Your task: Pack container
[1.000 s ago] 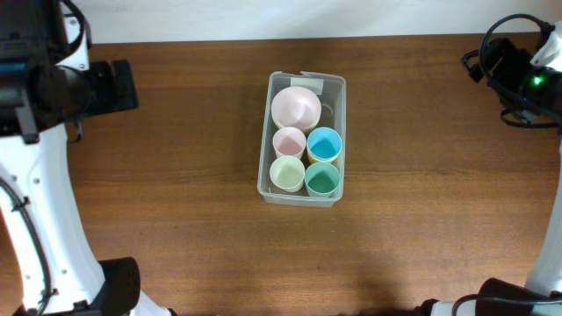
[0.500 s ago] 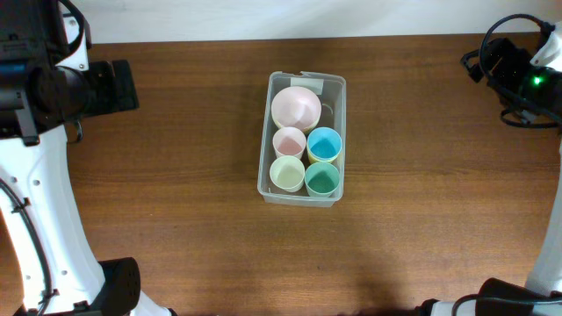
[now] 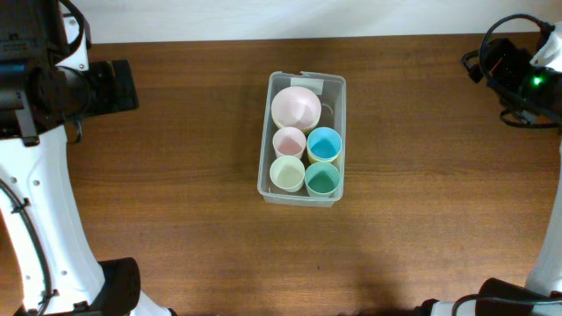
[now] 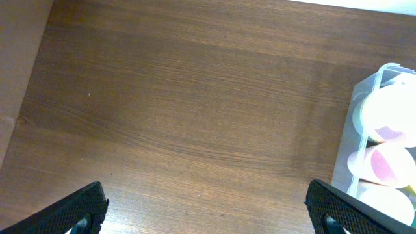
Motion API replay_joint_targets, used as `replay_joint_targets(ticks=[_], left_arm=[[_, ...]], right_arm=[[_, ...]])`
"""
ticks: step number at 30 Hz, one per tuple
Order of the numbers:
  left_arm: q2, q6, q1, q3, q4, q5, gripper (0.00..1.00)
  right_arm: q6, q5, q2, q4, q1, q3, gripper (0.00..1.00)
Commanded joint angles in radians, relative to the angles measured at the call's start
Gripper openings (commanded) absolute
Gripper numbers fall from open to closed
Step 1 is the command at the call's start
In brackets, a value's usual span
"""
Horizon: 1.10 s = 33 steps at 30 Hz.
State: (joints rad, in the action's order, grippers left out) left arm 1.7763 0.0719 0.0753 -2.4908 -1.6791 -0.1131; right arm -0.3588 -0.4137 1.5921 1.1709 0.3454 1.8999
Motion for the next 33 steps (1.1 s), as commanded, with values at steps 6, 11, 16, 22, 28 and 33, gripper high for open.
replay_joint_targets(ticks=[6, 11, 16, 22, 28, 33], left_arm=[[-0.005, -0.005, 0.002, -0.01, 0.002, -0.008, 1.0], [-0.005, -0.005, 0.002, -0.01, 0.002, -0.008, 1.0], [-0.005, -0.005, 0.002, -0.01, 0.002, -0.008, 1.0], [-0.005, -0.005, 0.002, -0.01, 0.002, -0.008, 1.0], [-0.005, -0.005, 0.002, -0.01, 0.002, -0.008, 1.0], [-0.005, -0.005, 0.002, -0.01, 0.002, -0.008, 1.0]], right_arm=[[0.068, 0.409, -0.191, -0.011, -0.069, -0.042, 0.99], [0.285, 0.46, -0.391, -0.293, -0.204, -0.237, 0.99], [0.46, 0.46, -0.641, -0.491, -0.301, -0.57, 0.99], [0.456, 0.449, -0.97, -0.572, -0.298, -0.991, 0.99], [0.456, 0.445, -1.265, -0.582, -0.298, -1.322, 0.99], [0.456, 0.445, -1.46, -0.581, -0.299, -1.501, 0.99]])
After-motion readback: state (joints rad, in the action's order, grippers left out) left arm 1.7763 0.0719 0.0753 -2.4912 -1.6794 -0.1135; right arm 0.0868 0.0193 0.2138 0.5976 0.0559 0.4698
